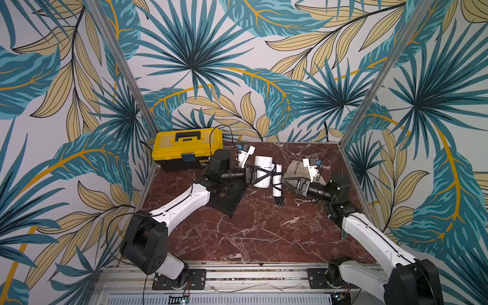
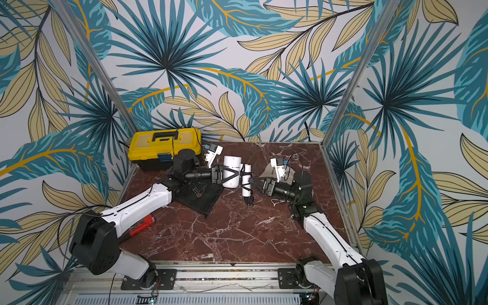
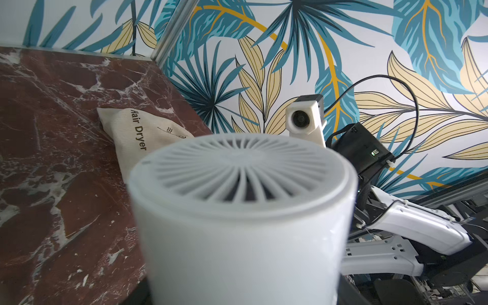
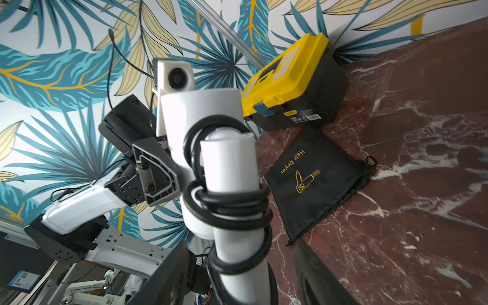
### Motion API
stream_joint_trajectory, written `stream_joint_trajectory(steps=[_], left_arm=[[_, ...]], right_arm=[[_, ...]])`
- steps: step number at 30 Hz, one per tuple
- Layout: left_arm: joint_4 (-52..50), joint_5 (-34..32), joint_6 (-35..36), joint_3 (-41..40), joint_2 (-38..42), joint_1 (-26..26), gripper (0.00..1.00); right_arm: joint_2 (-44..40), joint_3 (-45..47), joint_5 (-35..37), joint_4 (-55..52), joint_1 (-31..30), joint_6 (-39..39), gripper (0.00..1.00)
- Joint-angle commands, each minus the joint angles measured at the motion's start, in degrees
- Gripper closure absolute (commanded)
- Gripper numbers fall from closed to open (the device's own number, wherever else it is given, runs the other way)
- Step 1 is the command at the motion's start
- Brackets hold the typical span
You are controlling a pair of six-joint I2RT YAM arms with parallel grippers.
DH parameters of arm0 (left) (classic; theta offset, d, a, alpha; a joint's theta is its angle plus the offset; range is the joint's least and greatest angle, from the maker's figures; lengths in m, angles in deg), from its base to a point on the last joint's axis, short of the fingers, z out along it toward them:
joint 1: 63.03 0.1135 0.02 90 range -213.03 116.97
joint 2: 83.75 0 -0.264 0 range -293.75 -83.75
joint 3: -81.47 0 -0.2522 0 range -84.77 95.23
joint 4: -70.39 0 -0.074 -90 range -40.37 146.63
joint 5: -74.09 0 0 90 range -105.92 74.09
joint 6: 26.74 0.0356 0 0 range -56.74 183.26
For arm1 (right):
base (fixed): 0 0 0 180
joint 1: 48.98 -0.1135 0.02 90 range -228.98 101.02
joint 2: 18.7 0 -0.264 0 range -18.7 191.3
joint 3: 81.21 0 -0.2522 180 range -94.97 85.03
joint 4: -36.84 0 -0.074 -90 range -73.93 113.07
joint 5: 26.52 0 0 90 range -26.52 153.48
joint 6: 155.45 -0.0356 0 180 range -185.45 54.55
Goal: Pack away hair dryers
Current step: Adjust the hair dryer.
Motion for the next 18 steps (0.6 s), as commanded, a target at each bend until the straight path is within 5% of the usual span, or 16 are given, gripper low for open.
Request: stream_joint_trajectory(steps=[1, 7, 18], left_arm=[[6.94, 2.63, -2.4, -1.22, 1.42, 0.12, 0.56], [9.21, 2.55, -4.07, -0.95, 0.71, 0.12, 0.56], [11.31, 2.45, -6.29, -0.46, -0.8, 0.12, 0.56]], right_arm=[[2.0, 1.04, -4.24, 13.4, 0.18, -6.26, 0.4], [4.89, 1.89, -5.77, 23.02, 0.15, -12.45, 0.43], [4.54, 1.92, -6.76, 21.5, -0.25, -11.52, 0.52]])
